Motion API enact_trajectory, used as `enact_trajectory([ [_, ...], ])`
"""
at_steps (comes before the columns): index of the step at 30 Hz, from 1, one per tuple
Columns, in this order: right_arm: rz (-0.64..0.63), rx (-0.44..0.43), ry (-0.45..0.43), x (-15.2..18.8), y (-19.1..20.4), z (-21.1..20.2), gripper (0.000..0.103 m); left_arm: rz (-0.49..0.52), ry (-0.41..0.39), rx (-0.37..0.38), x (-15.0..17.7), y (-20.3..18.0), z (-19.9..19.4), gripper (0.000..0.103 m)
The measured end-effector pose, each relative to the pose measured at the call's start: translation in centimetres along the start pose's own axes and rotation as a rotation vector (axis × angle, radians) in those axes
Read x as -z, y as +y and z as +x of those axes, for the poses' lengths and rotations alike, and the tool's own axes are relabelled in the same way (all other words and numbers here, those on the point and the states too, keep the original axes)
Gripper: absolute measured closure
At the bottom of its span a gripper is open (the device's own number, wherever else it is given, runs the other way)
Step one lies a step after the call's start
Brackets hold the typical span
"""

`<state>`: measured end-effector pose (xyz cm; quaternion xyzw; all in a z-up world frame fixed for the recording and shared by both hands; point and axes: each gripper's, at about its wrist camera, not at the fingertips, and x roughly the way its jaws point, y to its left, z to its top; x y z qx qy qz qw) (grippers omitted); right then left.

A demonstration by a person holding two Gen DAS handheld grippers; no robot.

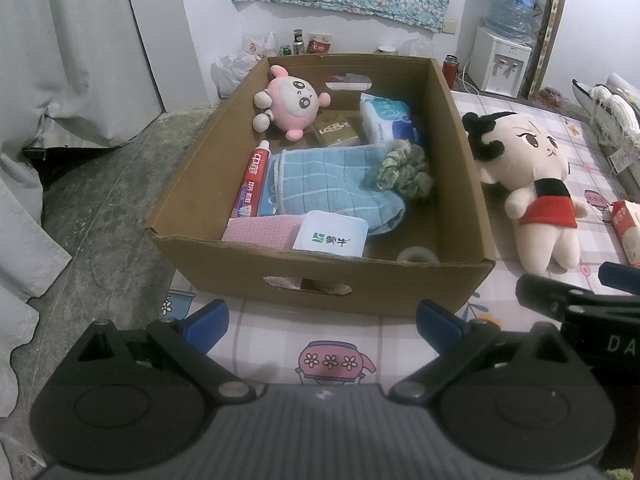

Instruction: Organize soft objects

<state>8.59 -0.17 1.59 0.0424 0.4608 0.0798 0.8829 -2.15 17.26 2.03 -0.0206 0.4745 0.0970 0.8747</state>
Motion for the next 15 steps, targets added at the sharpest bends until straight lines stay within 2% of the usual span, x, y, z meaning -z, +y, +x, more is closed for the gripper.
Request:
enact_trajectory([
  [15,0.001,0.0,0.0,0.03,-0.04,-0.01,0.001,-0.001,0.003,0.003,0.1,-0.03,-0.01,0.002],
])
